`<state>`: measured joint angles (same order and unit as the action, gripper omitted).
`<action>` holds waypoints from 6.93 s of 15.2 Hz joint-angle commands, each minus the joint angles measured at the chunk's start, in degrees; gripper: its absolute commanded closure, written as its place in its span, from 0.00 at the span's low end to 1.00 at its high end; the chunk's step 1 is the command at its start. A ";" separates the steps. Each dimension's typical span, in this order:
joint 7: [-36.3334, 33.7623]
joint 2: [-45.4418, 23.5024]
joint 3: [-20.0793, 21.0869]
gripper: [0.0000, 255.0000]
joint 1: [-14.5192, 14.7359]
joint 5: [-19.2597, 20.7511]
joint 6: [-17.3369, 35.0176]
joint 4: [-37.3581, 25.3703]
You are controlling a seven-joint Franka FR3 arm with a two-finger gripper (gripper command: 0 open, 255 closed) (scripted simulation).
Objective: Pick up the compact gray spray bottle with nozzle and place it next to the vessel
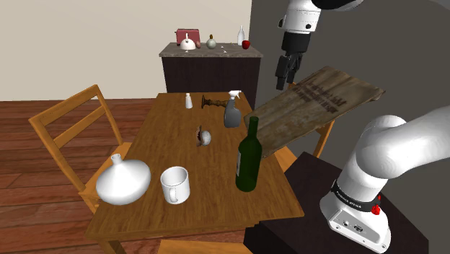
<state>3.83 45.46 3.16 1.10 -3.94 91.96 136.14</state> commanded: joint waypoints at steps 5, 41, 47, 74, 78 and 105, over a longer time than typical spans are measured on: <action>8.50 -0.60 -5.17 0.00 -0.01 1.91 8.49 5.29; 103.64 -73.16 -32.98 0.00 5.24 -53.04 34.63 -29.84; 104.69 -76.26 -31.35 0.00 5.19 -55.54 36.47 -30.88; 99.80 -71.42 -33.63 1.00 6.76 -50.70 33.43 -31.23; 97.83 -69.66 -34.44 1.00 7.29 -48.81 32.07 -31.72; 85.37 -61.46 -38.02 1.00 8.97 -38.57 20.24 -40.61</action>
<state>89.75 -16.32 -34.75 10.01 -42.91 112.78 96.03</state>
